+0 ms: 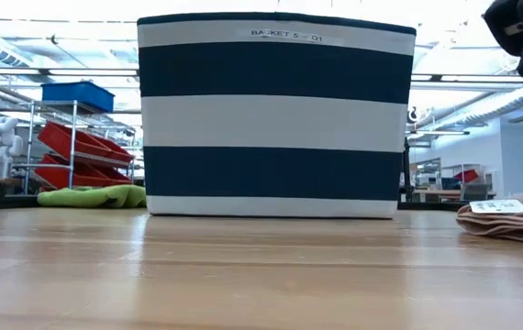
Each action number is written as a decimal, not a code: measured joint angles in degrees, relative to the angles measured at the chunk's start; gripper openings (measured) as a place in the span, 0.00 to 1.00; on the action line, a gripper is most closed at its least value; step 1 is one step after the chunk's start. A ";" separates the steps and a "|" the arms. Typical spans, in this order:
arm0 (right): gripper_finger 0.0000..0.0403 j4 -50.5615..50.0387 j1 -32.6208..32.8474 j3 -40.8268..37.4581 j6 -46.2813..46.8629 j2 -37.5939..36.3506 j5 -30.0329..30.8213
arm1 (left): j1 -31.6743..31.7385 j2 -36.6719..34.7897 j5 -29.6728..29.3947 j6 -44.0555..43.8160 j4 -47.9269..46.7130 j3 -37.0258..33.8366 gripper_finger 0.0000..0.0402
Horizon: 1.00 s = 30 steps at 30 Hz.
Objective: Fold towel
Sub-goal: Fold the green towel
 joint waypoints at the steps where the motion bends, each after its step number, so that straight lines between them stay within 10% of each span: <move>1: 0.49 1.05 -0.19 0.00 -0.99 0.00 -0.08 | 0.00 0.00 -0.01 0.00 0.00 0.00 0.31; 30: 0.49 13.76 -4.44 -0.02 -10.44 0.00 -0.29 | 0.00 0.02 0.00 -0.18 0.08 0.01 0.31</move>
